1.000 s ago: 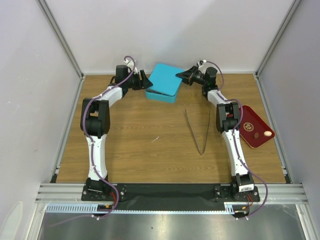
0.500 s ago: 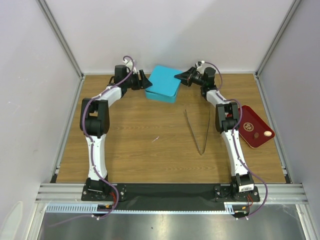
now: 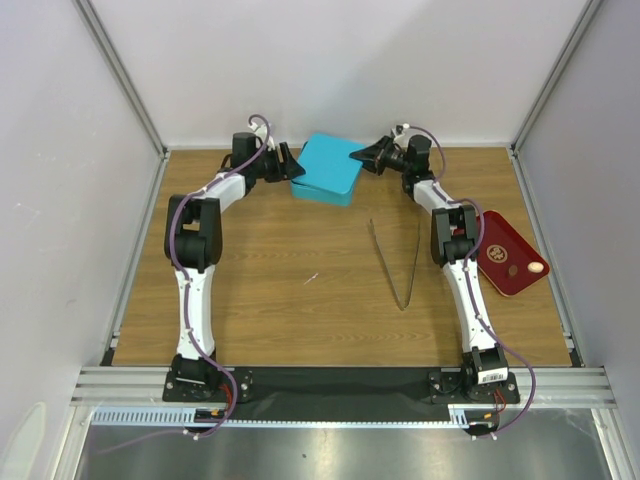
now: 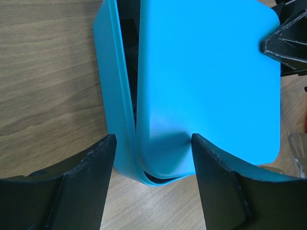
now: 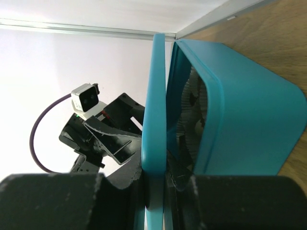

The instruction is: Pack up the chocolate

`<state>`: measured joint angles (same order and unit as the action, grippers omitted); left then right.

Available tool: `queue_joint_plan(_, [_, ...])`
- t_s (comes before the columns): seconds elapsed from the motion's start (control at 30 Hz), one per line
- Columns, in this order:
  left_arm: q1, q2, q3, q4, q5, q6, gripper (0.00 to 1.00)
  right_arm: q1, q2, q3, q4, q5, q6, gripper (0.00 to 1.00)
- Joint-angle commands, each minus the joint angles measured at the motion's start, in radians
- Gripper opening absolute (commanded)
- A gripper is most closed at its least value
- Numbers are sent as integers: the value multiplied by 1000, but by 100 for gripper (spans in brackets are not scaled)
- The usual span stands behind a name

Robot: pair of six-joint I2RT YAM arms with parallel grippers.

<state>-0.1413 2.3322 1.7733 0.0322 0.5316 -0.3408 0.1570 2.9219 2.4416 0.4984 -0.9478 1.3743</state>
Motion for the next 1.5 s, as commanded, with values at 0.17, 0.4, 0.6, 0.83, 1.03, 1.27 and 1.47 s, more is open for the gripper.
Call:
queue_joint_plan(0.17, [8,-19,18,35,47,-7,71,10,37,82,22,-22,17,0])
queue_joint_plan(0.4, [8,-16,34,20,36,-7,71,3,39,86,16,-9,9,30])
queue_joint_plan(0.6, [8,-2,51,-20,1,-9,69,-7,10,76,-44,18,-37,48])
queue_joint_plan(0.83, [8,6,58,-25,-24,-9,68,-22,-13,46,-76,44,-58,52])
queue_joint_plan(1.03, [9,-4,52,-46,-15,-4,69,-30,-7,43,-110,63,-72,36])
queue_joint_plan(1.27, [12,-37,51,-40,11,2,71,-37,28,60,21,32,28,0])
queue_joint_plan(1.47, [16,-53,58,-10,54,-15,72,-42,33,79,149,11,114,0])
